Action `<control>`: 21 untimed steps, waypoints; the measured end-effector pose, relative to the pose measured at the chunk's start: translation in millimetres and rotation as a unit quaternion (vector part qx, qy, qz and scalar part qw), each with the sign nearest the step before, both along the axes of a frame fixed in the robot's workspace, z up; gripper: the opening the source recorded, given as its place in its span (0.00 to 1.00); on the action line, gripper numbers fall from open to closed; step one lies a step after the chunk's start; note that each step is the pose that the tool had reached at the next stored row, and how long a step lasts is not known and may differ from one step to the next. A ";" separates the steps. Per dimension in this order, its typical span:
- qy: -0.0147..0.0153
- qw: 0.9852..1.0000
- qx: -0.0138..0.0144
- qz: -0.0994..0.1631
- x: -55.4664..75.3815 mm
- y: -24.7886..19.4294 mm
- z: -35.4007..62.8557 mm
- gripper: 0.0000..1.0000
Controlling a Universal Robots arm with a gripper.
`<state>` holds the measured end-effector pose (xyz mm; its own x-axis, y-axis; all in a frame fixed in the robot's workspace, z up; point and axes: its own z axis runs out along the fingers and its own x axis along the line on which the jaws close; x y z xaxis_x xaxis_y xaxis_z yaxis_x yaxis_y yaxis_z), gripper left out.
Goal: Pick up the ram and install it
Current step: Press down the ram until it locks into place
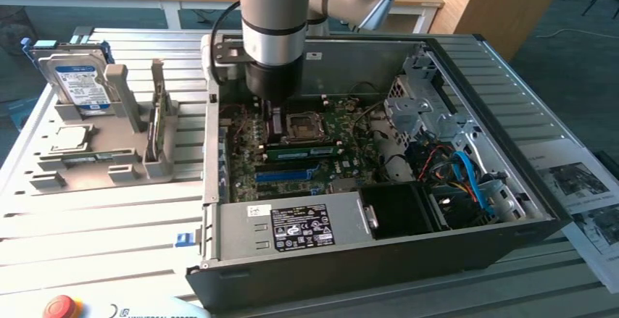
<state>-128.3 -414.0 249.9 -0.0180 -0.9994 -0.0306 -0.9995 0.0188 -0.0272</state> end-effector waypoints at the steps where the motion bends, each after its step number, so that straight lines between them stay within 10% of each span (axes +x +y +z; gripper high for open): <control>1: 0.000 1.000 0.000 0.000 0.0 0.0 2.1 0.11; 21: 0.000 1.000 -0.001 0.000 0.0 0.0 34.5 0.11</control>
